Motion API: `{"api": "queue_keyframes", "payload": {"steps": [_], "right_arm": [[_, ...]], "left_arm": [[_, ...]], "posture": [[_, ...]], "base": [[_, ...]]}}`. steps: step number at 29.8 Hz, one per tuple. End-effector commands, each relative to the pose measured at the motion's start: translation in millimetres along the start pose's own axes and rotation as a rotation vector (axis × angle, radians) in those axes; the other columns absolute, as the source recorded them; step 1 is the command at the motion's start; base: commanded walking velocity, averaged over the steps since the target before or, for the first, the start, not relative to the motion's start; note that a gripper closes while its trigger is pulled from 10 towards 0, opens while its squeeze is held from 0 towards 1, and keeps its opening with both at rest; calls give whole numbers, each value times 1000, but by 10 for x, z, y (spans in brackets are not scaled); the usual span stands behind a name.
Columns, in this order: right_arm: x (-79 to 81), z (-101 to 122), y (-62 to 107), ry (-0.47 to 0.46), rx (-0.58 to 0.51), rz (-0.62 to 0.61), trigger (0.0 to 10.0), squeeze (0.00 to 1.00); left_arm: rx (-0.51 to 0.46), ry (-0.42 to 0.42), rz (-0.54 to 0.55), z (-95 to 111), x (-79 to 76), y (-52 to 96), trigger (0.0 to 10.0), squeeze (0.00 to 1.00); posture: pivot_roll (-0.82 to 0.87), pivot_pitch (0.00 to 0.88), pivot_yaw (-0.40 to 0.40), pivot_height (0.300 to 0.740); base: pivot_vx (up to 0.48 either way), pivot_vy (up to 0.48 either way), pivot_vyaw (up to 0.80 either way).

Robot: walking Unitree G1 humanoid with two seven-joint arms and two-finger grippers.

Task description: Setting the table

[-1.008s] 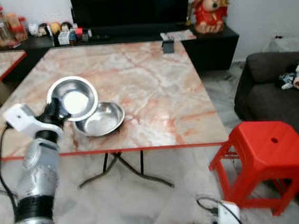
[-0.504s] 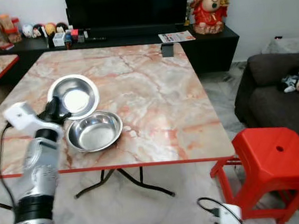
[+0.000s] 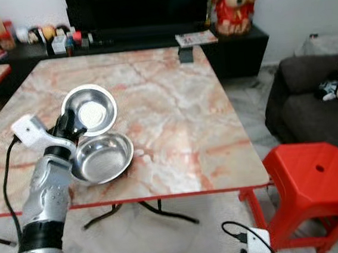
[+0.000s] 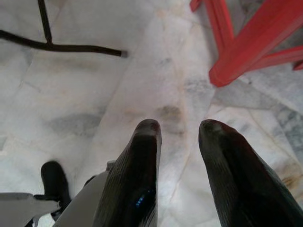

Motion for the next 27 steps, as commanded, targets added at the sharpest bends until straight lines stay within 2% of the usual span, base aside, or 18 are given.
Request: {"api": "queue_keyframes", "payload": {"steps": [1,2,4,6,9,12,15,18,20,21,23,27], "right_arm": [[-47,-6,1,4,3,-8,10000,0],[-48,-8,1,4,4,-8,10000,0],[-50,-7,0,4,4,-8,10000,0],[-51,-3,0,5,4,-8,10000,0],[-52,15,-3,5,-1,-8,10000,0],[-51,26,-5,15,-3,-4,10000,0],[-53,29,-6,9,-4,-6,10000,0],[-57,28,-5,8,-4,-7,10000,0],[-59,24,-5,10,-4,-6,10000,0],[-63,11,-2,13,-1,-7,10000,0],[-62,8,-2,13,0,-6,10000,0],[-62,4,-1,9,0,-7,10000,0]], "left_arm": [[6,-6,-20,35,-91,-5,10000,0],[35,22,-2,-15,-85,13,10000,0],[89,1,-3,-115,-121,40,10000,0],[143,38,-14,-225,-205,89,10000,0],[169,92,65,-317,-186,123,10000,0],[225,45,146,-427,-140,126,10000,0],[228,76,143,-437,-212,106,10000,0],[228,71,163,-432,-195,105,10000,0],[221,73,204,-416,-140,95,10000,0],[243,92,279,-451,-35,99,10000,0],[248,100,311,-460,10,106,10000,0],[271,97,319,-483,1,120,10000,0]], "posture": [[-7,0,-22,725],[-7,0,-22,725],[-5,0,-23,725],[-12,0,-21,725],[-11,0,-25,725],[-3,0,-29,725],[-10,0,-26,725],[-10,0,-26,725],[-12,0,-22,725],[-13,0,-20,725],[-17,0,-15,725],[-19,0,-14,725]], "base": [[0,0,0],[0,0,0],[0,0,0],[0,0,0],[0,0,0],[0,0,0],[0,0,0],[0,0,0],[0,0,0],[0,0,0],[0,0,0],[0,0,0]]}}
Point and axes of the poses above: a point about 5 cm out from each wrist's last joint towards the gripper, its own y axis pointing back from the gripper into the wrist, its own z axis along the axis of the wrist's last joint, x = y × z, the point moved 5 cm from there along -y, pointing out of the wrist towards the gripper, and after that the axes turned 9 degrees about y, right-handed, at the moved point
